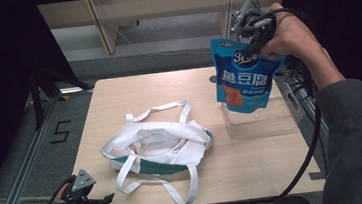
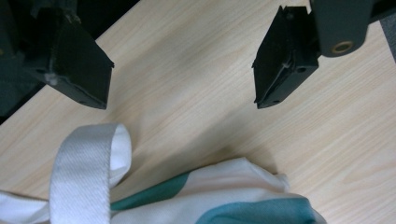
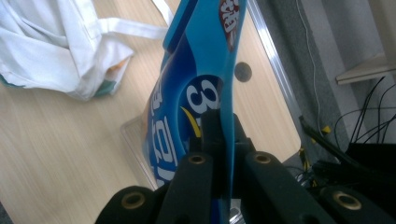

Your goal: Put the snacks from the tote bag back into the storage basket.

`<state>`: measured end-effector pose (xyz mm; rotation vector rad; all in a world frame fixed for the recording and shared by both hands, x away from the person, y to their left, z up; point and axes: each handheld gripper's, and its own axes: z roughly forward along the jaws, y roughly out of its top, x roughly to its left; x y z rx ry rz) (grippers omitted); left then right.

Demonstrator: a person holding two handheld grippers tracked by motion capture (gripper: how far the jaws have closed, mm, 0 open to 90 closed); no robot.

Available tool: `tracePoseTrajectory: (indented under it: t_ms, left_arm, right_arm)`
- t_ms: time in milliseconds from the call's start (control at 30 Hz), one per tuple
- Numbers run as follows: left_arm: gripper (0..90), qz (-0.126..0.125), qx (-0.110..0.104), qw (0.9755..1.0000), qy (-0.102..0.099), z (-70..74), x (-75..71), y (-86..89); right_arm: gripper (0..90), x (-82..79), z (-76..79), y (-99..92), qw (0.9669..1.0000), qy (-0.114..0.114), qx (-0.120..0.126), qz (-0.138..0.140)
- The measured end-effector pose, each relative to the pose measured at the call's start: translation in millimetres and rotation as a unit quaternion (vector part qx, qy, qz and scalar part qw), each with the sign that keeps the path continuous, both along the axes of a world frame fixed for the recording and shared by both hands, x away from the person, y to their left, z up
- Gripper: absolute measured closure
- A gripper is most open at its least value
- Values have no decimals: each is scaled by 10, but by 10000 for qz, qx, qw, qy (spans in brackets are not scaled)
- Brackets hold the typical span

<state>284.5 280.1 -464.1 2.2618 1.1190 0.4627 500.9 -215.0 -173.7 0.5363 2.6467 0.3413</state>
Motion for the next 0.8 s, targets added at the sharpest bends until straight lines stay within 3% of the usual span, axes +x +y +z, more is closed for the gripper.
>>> tracePoseTrajectory:
  t_ms: [67, 167, 200, 300, 433, 633, 667, 800]
  left_arm:
    - [190, -9, 8, 10000, 25, -8, 1, 3]
    - [189, -8, -35, 10000, 80, -12, 3, -3]
    - [190, -63, 20, 9999, 80, -4, 6, 2]
    - [189, 13, 5, 10000, 98, -17, 9, 4]
    - [190, -30, 32, 10000, 81, -10, 13, 14]
    - [193, 8, 51, 10000, 76, -24, 18, 9]
    - [193, 36, 22, 9999, 103, -26, 17, 6]
    - [193, 6, 52, 9999, 93, -26, 22, 6]
  right_arm:
    - [900, 14, -38, -57, 9999, 34, 16, -127]
    - [900, 61, -89, -131, 9999, 33, -11, -99]
    - [900, 63, -107, -152, 9997, 57, 20, -222]
    - [900, 110, -154, -216, 9999, 62, 19, -140]
    - [900, 122, -246, -274, 9994, 162, 134, -290]
    - [900, 177, -378, -363, 9994, 234, 198, -183]
    - [900, 165, -403, -369, 9989, 289, 238, -285]
    - [900, 178, -496, -401, 9993, 284, 211, -143]
